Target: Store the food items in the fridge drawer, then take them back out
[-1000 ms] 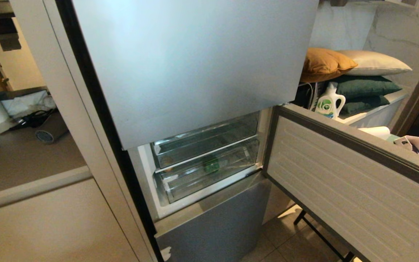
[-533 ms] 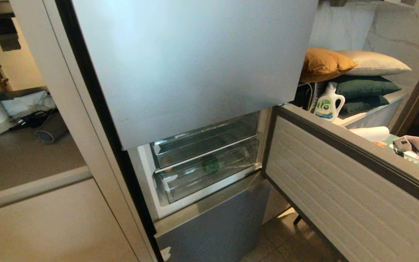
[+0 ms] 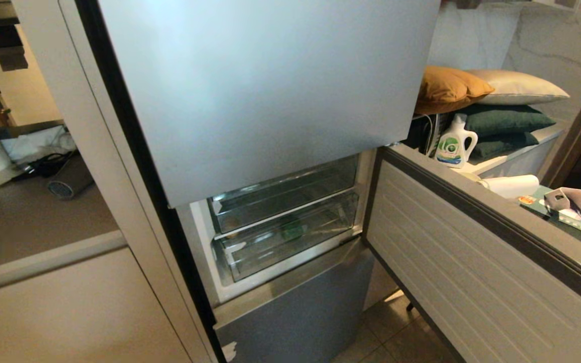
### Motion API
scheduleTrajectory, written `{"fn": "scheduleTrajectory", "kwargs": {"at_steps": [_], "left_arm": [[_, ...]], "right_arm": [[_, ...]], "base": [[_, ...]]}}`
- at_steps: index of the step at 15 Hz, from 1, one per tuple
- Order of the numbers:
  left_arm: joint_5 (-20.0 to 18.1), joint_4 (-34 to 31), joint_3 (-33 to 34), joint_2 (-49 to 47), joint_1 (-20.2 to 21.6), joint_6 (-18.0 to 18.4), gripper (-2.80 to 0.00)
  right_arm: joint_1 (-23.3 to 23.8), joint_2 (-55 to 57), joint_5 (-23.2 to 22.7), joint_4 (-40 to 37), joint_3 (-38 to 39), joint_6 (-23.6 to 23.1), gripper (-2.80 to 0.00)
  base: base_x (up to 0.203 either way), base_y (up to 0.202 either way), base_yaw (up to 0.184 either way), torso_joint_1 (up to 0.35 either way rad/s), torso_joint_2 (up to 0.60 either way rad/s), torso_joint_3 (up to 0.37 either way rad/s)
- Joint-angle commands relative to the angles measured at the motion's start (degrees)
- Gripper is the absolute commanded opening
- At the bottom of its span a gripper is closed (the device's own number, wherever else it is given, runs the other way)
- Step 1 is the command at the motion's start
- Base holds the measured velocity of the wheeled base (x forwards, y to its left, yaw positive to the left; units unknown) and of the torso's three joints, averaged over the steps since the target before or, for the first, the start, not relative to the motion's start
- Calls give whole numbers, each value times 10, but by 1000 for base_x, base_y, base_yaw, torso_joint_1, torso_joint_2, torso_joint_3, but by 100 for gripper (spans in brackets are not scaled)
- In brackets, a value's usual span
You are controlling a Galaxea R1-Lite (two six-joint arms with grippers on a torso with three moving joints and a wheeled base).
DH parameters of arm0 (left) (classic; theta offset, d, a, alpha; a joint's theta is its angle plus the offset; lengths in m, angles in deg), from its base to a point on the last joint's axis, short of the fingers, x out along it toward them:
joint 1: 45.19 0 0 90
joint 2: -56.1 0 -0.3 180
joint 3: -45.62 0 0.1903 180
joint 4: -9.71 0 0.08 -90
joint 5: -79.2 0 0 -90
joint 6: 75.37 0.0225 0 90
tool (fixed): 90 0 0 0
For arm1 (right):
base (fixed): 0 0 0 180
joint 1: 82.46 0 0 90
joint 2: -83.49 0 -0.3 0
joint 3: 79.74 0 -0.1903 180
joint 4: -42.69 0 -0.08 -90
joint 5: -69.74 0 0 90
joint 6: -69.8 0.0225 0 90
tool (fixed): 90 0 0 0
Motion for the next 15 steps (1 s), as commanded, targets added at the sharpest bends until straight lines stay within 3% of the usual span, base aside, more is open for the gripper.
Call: {"fn": "scheduleTrajectory", "kwargs": {"at_steps": [1, 15], "left_arm": [[0, 0, 5, 0, 0, 0, -280], [-1, 0, 6, 0, 0, 0, -280]], "right_arm": [[0, -29, 0, 15, -2, 1, -280], [-27, -58, -1, 67, 0, 11, -280]], "base": [[0, 0, 0, 0, 0, 0], [0, 0, 0, 0, 0, 0]]}}
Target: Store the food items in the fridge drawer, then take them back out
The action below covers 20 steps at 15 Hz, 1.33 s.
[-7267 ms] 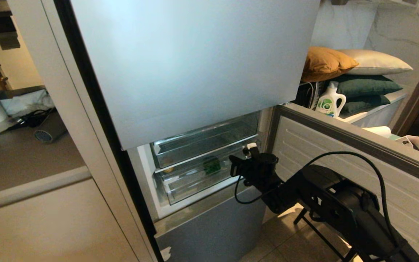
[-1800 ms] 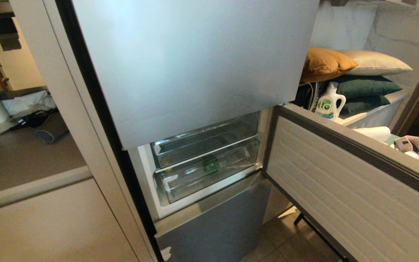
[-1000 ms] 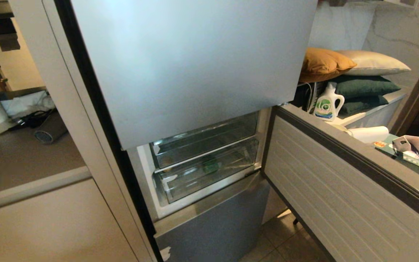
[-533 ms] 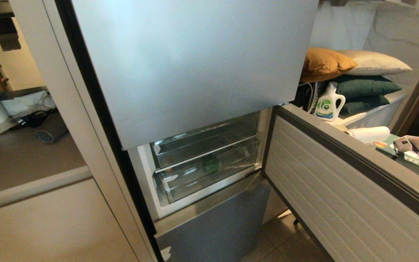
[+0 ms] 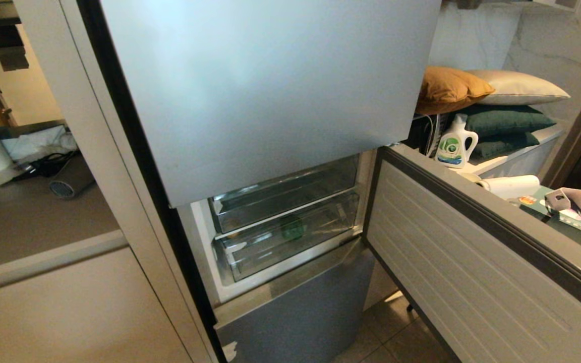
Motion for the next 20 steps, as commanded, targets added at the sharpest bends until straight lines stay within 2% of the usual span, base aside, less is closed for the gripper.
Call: {"fn": "scheduleTrajectory", "kwargs": {"at_steps": [1, 6, 11, 12, 15, 20], "left_arm": [[0, 0, 6, 0, 0, 0, -280], [-1, 0, 5, 0, 0, 0, -280], [0, 0, 5, 0, 0, 0, -280], [0, 0, 6, 0, 0, 0, -280], [0, 0, 5, 0, 0, 0, -280], [0, 0, 6, 0, 0, 0, -280]], "right_arm": [[-4, -2, -4, 13, -1, 1, -280], [-18, -1, -3, 62, 0, 39, -280], [-19, 0, -1, 73, -10, 40, -280], [-19, 0, -1, 88, -10, 49, -280], [-25, -3, 0, 124, -10, 125, -280], [-28, 2, 31, 106, -12, 140, -280]], "base": [[0, 0, 0, 0, 0, 0], [0, 0, 0, 0, 0, 0], [0, 0, 0, 0, 0, 0], [0, 0, 0, 0, 0, 0], [0, 0, 0, 0, 0, 0], [0, 0, 0, 0, 0, 0]]}}
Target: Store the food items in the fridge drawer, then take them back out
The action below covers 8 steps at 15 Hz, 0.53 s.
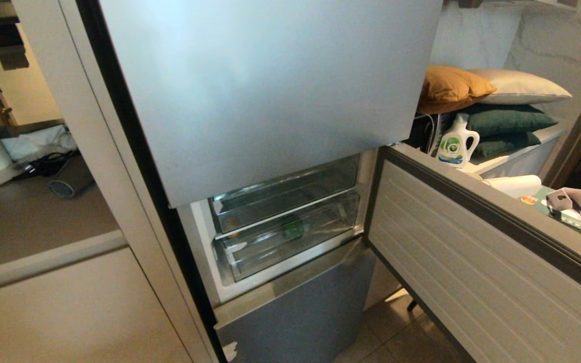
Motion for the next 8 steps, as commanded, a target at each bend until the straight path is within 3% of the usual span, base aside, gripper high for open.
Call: {"fn": "scheduleTrajectory", "kwargs": {"at_steps": [1, 8], "left_arm": [[0, 0, 5, 0, 0, 0, -280], [0, 0, 5, 0, 0, 0, -280]], "right_arm": [[1, 5, 3, 2, 1, 1, -280], [-13, -35, 1, -59, 11, 14, -280]], "base": [[0, 0, 0, 0, 0, 0], [0, 0, 0, 0, 0, 0]]}}
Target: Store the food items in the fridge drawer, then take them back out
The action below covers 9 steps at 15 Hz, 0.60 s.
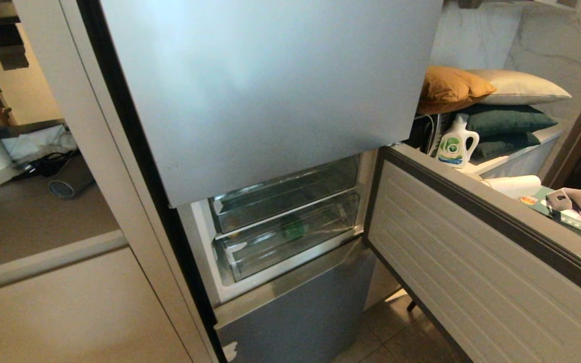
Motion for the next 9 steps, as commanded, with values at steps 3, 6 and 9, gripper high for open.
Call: {"fn": "scheduleTrajectory", "kwargs": {"at_steps": [3, 6, 9], "left_arm": [[0, 0, 6, 0, 0, 0, -280], [-1, 0, 6, 0, 0, 0, -280], [0, 0, 5, 0, 0, 0, -280]], "right_arm": [[-28, -72, -6, -1, -3, 57, -280], [-54, -135, -4, -1, -29, 144, -280], [-75, -194, -1, -2, -49, 227, -280]], "base": [[0, 0, 0, 0, 0, 0], [0, 0, 0, 0, 0, 0], [0, 0, 0, 0, 0, 0]]}}
